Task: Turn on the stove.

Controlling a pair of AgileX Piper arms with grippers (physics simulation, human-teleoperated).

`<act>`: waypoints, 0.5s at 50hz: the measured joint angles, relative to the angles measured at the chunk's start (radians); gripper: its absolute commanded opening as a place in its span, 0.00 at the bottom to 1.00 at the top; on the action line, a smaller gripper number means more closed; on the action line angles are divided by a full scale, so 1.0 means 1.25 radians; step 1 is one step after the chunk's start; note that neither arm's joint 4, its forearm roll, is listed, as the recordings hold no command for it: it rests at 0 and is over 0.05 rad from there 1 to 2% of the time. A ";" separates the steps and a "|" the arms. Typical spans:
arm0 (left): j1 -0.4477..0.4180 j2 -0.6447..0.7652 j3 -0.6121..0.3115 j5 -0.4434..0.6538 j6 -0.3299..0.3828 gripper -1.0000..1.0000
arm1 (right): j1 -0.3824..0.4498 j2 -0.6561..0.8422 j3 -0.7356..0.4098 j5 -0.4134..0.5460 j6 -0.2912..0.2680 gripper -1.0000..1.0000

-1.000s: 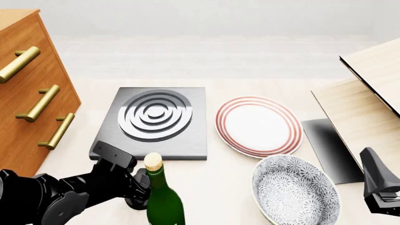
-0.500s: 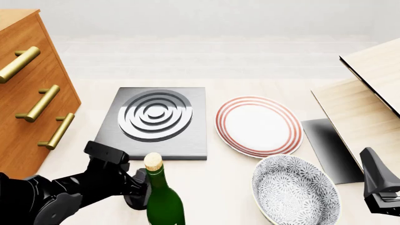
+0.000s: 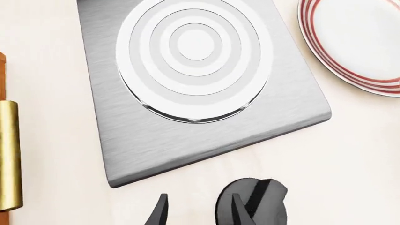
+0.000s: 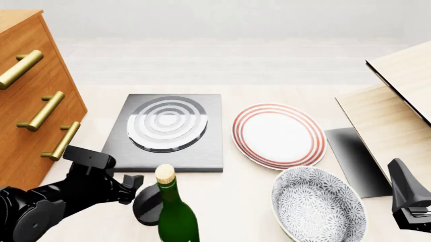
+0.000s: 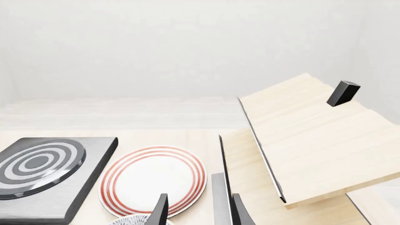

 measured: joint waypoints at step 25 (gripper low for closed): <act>0.108 -0.082 0.028 0.061 0.096 1.00 | 0.000 0.000 0.000 0.000 0.000 1.00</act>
